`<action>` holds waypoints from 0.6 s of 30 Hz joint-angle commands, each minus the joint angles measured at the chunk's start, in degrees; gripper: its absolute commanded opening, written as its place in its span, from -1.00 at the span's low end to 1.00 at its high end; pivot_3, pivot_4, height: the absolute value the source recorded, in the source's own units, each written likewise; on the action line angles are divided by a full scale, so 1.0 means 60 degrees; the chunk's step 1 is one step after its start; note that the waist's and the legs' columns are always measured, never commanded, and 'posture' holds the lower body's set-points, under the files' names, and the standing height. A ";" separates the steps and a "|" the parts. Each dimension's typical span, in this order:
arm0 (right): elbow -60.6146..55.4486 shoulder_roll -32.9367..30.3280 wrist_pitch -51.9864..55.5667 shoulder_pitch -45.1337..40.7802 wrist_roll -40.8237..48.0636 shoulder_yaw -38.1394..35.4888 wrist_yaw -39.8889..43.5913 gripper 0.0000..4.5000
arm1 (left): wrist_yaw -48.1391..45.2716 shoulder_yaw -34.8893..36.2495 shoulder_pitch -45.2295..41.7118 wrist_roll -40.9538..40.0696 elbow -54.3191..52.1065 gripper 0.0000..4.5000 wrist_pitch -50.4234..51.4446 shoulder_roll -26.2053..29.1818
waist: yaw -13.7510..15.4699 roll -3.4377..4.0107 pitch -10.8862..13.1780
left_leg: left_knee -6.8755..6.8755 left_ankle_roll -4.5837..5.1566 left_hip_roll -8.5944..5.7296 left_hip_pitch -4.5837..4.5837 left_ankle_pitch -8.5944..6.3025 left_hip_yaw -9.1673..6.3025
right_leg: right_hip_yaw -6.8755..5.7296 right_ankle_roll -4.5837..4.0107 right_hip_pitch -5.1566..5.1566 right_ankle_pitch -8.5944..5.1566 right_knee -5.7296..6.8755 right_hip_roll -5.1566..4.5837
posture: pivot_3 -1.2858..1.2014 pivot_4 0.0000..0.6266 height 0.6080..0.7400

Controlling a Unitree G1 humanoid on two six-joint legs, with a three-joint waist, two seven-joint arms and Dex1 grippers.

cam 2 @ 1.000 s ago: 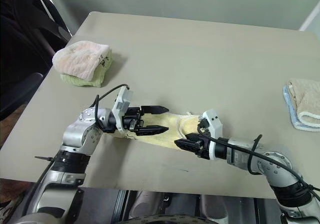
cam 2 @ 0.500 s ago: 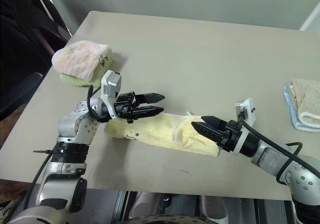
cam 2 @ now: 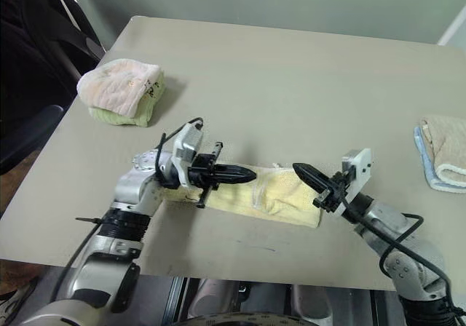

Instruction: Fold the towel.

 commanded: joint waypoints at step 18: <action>0.3368 0.1869 -0.1686 -0.1281 -0.4515 0.1820 0.0027 -0.98 | 0.0090 -0.1652 -0.0623 0.3123 0.3553 -1.00 -0.3252 -0.0632 | -0.0087 0.0014 -0.0008 | -0.0004 0.0049 0.0005 0.0048 0.0002 -0.0003 | -0.0005 0.0015 0.0025 0.0056 -0.0001 0.0002 | 0.03 -0.52 0.89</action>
